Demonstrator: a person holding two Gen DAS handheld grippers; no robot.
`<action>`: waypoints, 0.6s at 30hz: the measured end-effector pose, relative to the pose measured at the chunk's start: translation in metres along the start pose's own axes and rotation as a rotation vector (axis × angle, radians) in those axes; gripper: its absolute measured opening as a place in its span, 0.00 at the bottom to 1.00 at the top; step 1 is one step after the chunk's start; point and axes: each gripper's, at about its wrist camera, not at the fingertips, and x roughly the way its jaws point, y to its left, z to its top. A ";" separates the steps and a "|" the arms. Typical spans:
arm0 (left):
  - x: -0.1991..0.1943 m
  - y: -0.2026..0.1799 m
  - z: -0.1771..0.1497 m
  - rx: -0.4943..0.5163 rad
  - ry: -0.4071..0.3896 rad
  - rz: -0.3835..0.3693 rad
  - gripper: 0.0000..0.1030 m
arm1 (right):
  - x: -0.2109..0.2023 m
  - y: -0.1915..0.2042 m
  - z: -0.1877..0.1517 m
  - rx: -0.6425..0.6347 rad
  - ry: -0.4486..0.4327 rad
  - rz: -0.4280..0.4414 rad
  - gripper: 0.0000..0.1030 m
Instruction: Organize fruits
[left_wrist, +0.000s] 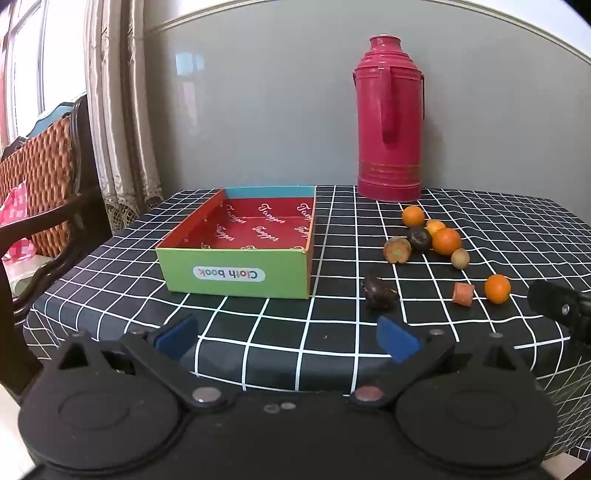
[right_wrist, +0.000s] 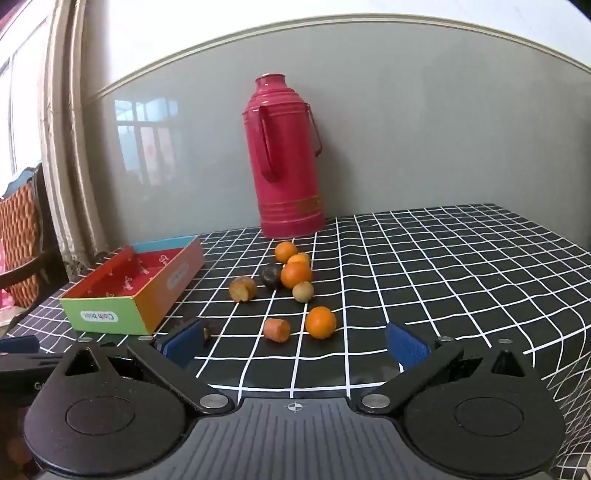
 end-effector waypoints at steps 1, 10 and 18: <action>0.001 -0.001 0.000 -0.001 0.001 0.003 0.94 | 0.002 0.000 0.001 -0.014 -0.002 -0.003 1.00; 0.002 0.005 0.000 -0.019 -0.002 0.006 0.94 | 0.004 -0.002 0.003 -0.027 0.005 -0.001 1.00; -0.001 0.004 0.000 -0.012 -0.009 0.003 0.94 | 0.005 -0.008 0.003 -0.007 0.016 -0.012 1.00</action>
